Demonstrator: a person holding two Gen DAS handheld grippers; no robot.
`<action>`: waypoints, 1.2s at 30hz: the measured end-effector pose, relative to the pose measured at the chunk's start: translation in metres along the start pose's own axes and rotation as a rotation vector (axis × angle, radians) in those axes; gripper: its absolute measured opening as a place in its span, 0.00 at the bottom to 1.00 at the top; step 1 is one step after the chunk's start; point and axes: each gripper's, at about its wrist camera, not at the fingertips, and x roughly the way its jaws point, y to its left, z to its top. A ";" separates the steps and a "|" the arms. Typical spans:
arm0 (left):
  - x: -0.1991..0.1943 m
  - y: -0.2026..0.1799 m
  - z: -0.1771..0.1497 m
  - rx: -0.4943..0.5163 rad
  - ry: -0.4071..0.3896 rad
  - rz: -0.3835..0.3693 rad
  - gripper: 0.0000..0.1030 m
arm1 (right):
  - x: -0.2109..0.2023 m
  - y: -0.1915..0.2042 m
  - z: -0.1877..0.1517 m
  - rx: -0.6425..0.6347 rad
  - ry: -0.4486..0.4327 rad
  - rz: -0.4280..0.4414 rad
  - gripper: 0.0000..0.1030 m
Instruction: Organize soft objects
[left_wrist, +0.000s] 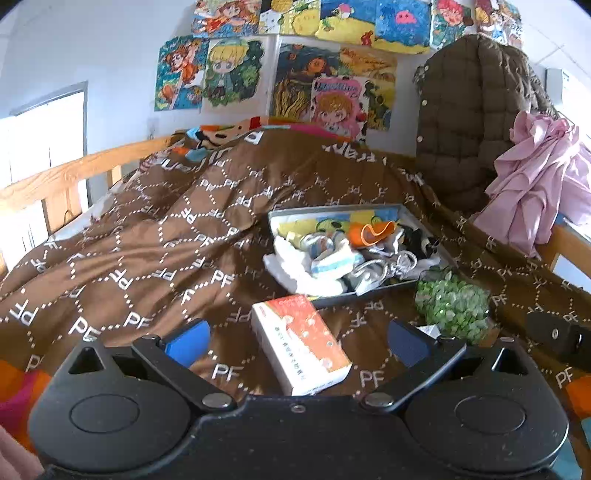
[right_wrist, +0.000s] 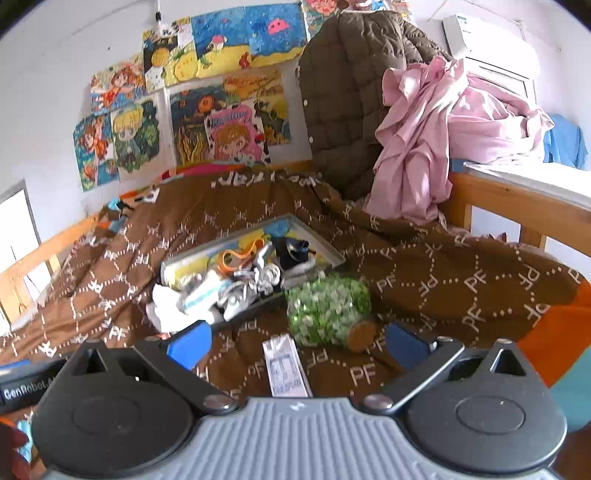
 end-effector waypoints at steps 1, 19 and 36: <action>0.000 0.001 -0.001 -0.002 0.003 0.005 0.99 | 0.000 0.001 -0.002 -0.008 0.007 -0.004 1.00; 0.019 0.001 -0.028 0.060 0.145 0.042 0.99 | 0.030 0.017 -0.028 -0.072 0.240 0.004 1.00; 0.026 -0.002 -0.032 0.108 0.188 0.108 0.99 | 0.043 0.022 -0.031 -0.104 0.305 0.006 1.00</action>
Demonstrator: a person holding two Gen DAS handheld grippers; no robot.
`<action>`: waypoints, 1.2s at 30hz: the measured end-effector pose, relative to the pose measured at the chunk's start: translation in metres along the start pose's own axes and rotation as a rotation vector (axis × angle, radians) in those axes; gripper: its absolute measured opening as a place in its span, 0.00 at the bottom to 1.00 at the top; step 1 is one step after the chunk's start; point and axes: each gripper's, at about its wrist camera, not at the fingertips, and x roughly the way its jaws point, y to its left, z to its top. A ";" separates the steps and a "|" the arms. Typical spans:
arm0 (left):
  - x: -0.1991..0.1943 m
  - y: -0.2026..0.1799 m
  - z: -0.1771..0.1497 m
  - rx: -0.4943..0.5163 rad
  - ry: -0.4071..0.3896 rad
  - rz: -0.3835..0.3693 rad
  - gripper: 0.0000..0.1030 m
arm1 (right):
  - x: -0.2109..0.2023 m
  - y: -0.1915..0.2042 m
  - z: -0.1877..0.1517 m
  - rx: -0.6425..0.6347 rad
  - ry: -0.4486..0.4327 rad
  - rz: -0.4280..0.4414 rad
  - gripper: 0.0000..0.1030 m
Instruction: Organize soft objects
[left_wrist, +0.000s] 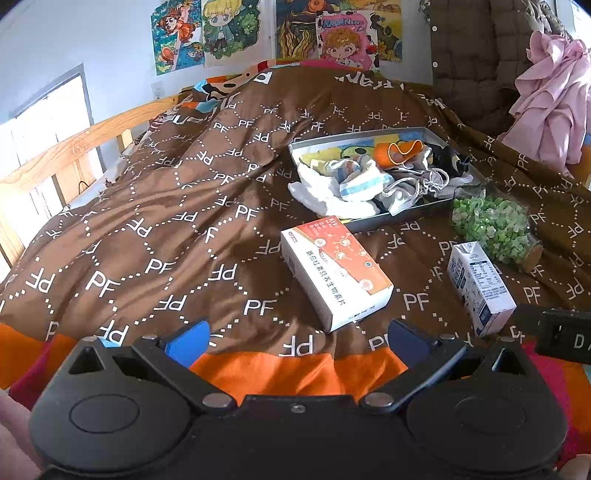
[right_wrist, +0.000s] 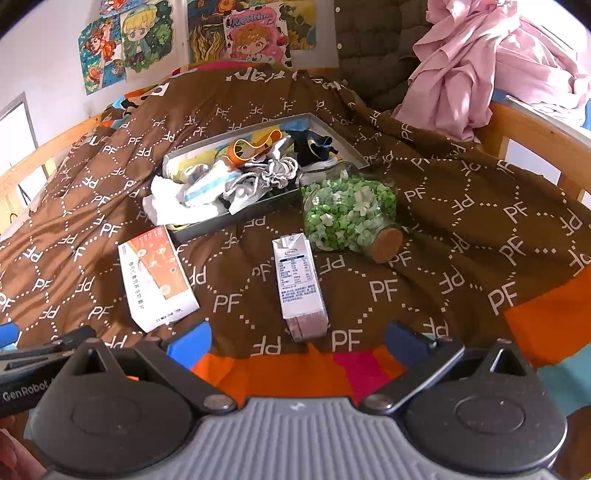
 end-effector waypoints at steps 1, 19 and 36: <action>0.000 0.000 0.000 0.000 0.000 0.002 0.99 | 0.000 0.000 0.000 0.003 0.000 -0.001 1.00; 0.002 0.003 0.000 -0.013 0.013 0.011 0.99 | 0.001 -0.001 0.001 0.008 0.005 -0.006 1.00; -0.001 -0.001 -0.001 0.010 0.000 0.047 0.99 | 0.002 0.000 0.001 0.008 0.006 -0.007 1.00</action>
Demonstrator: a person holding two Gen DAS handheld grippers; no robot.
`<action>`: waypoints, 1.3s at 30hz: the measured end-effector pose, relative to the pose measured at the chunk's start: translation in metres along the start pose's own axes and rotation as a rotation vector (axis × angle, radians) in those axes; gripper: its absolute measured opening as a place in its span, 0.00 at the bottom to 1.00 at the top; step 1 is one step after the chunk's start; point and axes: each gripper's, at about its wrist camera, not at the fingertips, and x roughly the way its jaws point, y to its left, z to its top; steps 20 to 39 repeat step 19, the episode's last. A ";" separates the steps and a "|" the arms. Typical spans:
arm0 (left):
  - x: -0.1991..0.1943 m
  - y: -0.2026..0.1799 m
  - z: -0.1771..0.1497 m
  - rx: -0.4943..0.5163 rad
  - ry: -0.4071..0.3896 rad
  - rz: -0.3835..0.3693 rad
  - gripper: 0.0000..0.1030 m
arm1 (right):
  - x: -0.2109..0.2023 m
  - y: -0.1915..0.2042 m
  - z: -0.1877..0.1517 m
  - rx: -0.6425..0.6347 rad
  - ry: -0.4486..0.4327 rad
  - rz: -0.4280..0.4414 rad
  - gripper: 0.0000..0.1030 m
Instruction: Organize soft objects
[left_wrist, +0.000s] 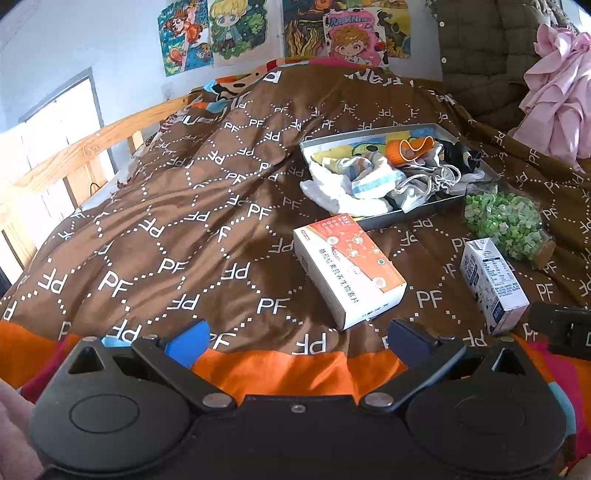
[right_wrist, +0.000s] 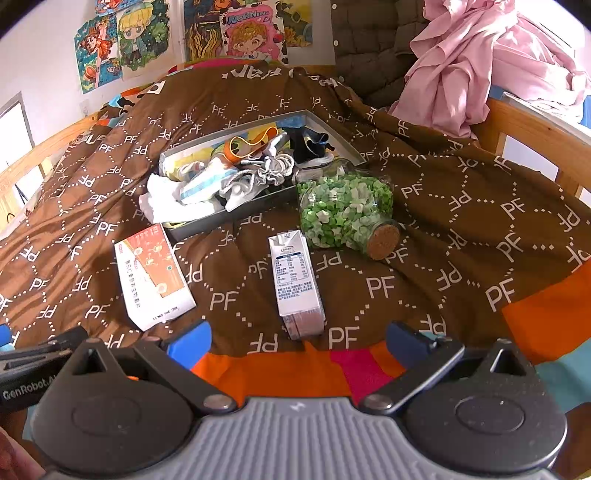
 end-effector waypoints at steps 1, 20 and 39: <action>0.000 0.000 0.000 0.001 -0.002 0.001 0.99 | 0.000 0.000 0.000 0.000 0.000 0.000 1.00; 0.000 -0.003 0.000 0.017 0.010 0.003 0.99 | 0.000 0.001 -0.002 -0.008 0.005 0.001 1.00; 0.000 -0.003 0.000 0.017 0.010 0.003 0.99 | 0.000 0.001 -0.002 -0.008 0.005 0.001 1.00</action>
